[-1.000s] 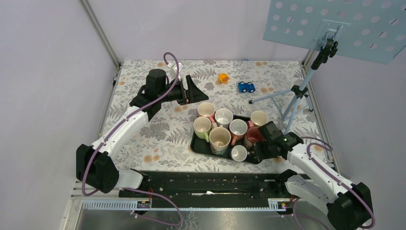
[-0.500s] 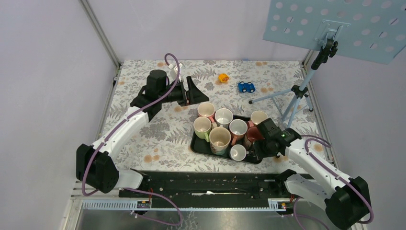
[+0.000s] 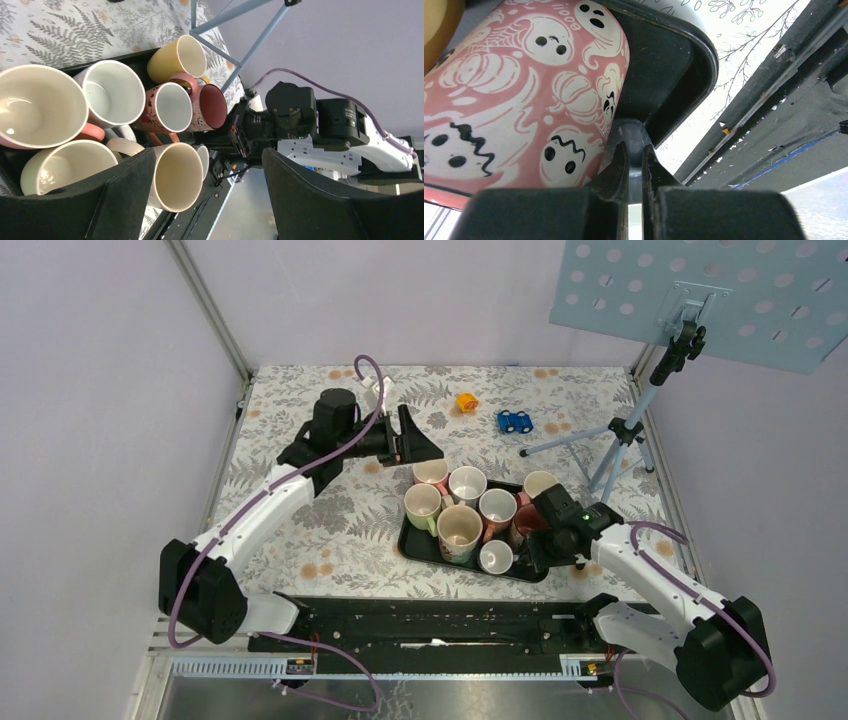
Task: Turn the mug right side up
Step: Place the cup on the tray.
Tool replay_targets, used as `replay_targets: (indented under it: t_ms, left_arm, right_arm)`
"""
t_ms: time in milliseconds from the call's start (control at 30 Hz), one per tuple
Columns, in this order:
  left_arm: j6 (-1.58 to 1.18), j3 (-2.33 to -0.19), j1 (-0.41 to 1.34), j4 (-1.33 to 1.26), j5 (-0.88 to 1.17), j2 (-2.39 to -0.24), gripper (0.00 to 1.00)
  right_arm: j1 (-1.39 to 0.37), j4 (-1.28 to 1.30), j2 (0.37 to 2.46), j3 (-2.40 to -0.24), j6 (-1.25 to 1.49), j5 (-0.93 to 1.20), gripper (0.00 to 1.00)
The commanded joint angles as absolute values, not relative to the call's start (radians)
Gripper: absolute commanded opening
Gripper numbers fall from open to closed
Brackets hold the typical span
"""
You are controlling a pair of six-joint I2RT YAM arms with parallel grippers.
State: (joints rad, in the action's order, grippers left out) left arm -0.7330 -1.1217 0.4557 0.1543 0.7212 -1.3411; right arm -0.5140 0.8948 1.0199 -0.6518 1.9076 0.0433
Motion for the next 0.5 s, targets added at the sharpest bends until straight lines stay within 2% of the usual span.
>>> replay_targets:
  t_ms: [0, 467]
  left_arm:
    - [-0.679, -1.131, 0.493, 0.124, 0.761, -1.295, 0.82]
    - [-0.597, -1.160, 0.602, 0.164, 0.762, -1.277, 0.82]
  right_arm:
    - [-0.521, 0.921, 1.038, -0.693, 1.913, 0.051, 0.03]
    - [-0.522, 0.902, 1.055, -0.701, 1.915, 0.060, 0.15]
